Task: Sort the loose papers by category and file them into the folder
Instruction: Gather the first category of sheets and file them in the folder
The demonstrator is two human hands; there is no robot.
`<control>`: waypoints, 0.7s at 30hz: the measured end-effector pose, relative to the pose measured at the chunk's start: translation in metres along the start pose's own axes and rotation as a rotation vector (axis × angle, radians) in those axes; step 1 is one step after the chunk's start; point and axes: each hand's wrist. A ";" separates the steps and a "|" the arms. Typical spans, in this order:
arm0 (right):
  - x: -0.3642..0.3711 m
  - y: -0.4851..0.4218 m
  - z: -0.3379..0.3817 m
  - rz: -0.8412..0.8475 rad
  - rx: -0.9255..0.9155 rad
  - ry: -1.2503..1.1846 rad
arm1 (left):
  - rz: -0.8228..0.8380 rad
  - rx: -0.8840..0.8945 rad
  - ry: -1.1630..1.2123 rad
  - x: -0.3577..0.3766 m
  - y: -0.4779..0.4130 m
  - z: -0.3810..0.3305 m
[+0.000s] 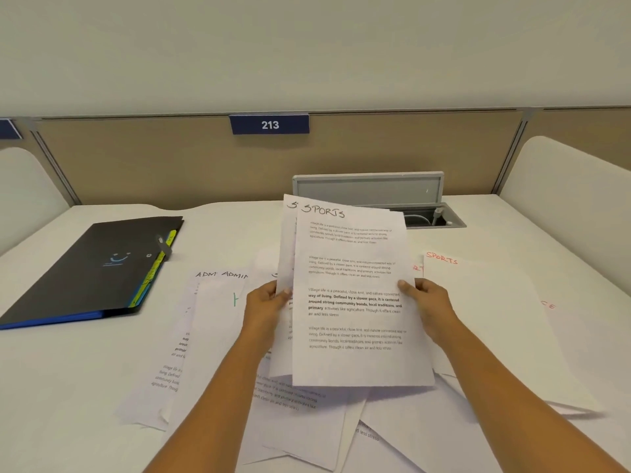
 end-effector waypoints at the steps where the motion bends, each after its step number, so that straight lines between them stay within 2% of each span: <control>1: 0.002 0.000 -0.001 0.008 0.015 -0.003 | 0.014 -0.006 0.010 0.000 0.002 -0.001; 5: 0.006 0.003 -0.002 0.051 0.079 -0.094 | 0.053 -0.035 0.018 0.002 0.009 -0.003; 9: 0.005 0.006 0.000 0.003 0.038 -0.098 | 0.051 -0.071 0.032 0.003 0.011 0.000; 14: -0.009 0.006 0.002 -0.061 -0.035 -0.078 | -0.059 -0.081 -0.119 0.000 0.006 0.002; 15: -0.012 0.005 0.002 -0.070 -0.039 -0.075 | -0.101 -0.072 -0.199 -0.003 0.004 0.003; 18: -0.020 0.005 0.002 -0.078 -0.044 -0.093 | -0.201 -0.019 -0.636 -0.013 0.000 0.006; 21: -0.026 0.003 -0.001 -0.103 -0.031 -0.095 | -0.197 -0.016 -0.962 -0.020 -0.004 0.009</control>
Point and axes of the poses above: each hand's wrist, its own y-axis away from the middle knuckle, its own x-axis out of the palm, z = x × y, and after that the axes turned 2 degrees about x, right-handed
